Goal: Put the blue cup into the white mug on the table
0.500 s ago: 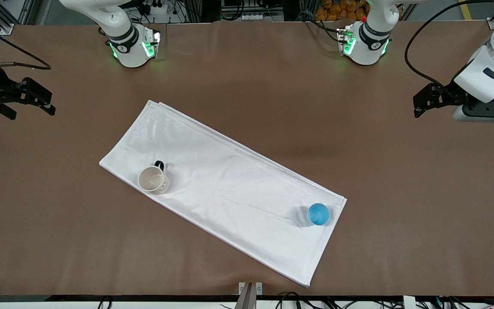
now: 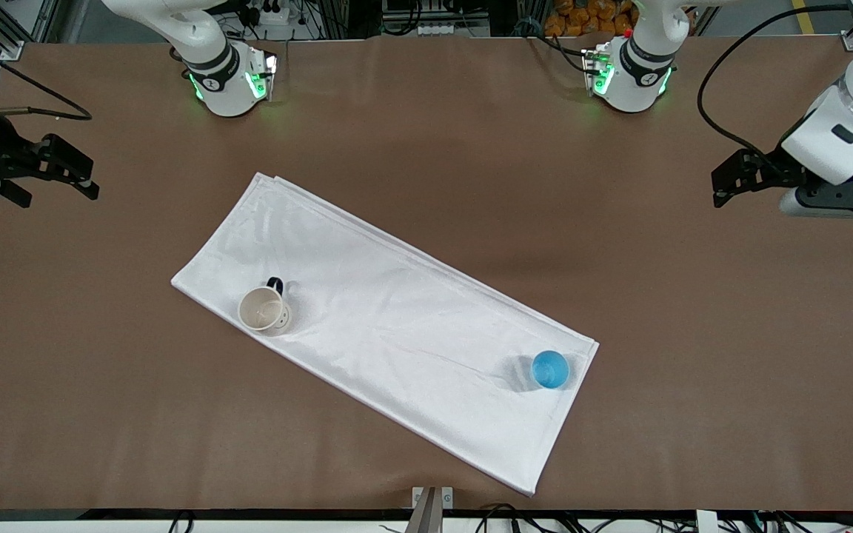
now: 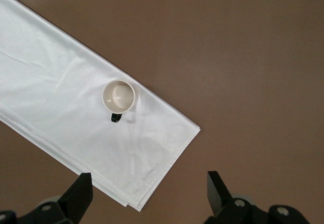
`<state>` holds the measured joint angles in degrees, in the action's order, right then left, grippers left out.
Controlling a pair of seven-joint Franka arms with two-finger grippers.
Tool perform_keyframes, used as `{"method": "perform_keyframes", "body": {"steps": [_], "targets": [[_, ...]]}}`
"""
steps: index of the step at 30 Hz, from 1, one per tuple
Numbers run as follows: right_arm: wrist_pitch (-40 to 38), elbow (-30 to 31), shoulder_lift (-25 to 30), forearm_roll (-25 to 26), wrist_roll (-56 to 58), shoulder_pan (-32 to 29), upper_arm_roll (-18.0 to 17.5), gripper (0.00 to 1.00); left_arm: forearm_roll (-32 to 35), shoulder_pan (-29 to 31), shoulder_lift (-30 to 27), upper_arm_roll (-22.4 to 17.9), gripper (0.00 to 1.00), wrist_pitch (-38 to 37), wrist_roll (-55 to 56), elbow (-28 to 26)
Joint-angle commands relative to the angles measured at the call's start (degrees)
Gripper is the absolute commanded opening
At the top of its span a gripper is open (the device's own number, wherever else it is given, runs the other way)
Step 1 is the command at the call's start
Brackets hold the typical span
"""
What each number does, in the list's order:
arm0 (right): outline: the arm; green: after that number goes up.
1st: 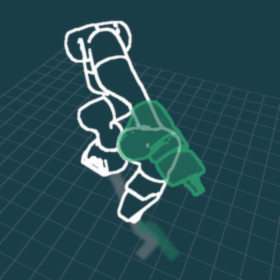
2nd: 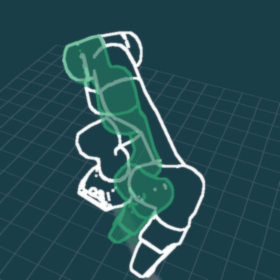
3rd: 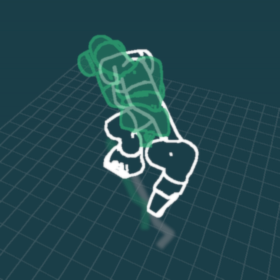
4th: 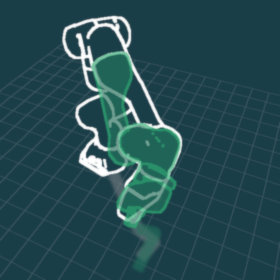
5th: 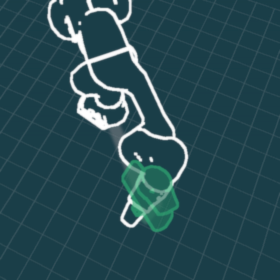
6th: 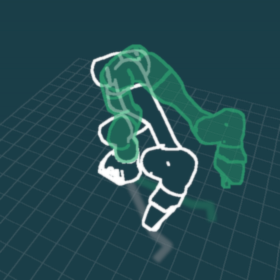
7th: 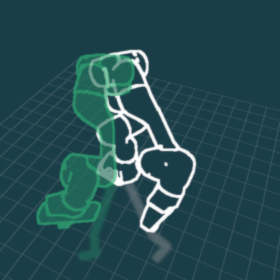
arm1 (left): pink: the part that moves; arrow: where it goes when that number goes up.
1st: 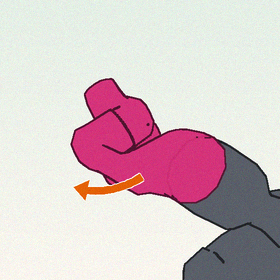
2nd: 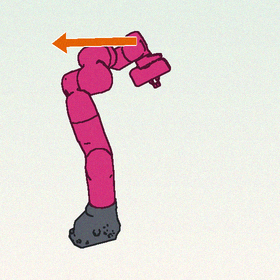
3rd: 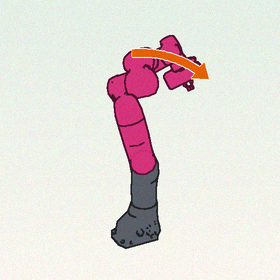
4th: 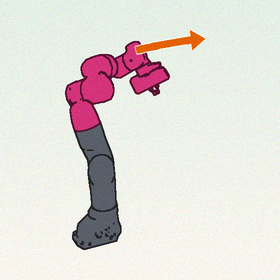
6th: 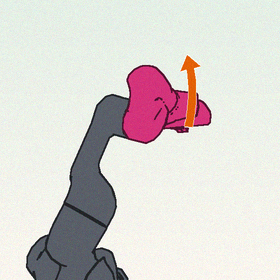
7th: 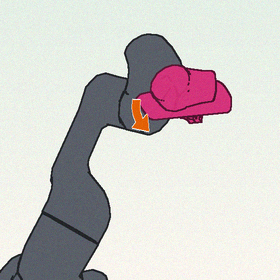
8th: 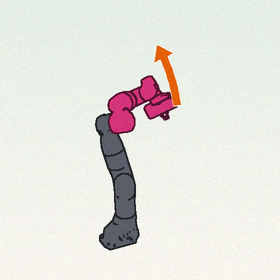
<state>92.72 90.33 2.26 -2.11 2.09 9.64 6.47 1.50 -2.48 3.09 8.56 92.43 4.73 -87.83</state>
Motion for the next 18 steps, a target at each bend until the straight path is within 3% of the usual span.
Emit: {"method": "perform_keyframes", "body": {"steps": [1,6,11,18], "targets": [[-1.0,-2.3,-0.7,-1.1,0.2,-0.1,-0.1,1.00,1.7,-1.5,5.5,0.3,1.00,-1.6,1.2,4.4],[-1.1,-2.4,-0.7,-1.1,0.4,-0.1,0.0,1.00,-0.5,-0.6,7.1,0.3,1.00,-1.5,1.3,4.4],[-1.5,-2.2,-0.8,-1.1,0.4,-0.1,0.0,1.00,-7.3,0.4,9.1,-0.2,1.00,-1.1,1.6,4.2],[-2.6,-2.1,-1.0,-1.1,0.5,-0.3,0.0,1.00,-7.3,-0.2,13.6,-0.3,1.00,-0.6,4.7,4.6]]}}
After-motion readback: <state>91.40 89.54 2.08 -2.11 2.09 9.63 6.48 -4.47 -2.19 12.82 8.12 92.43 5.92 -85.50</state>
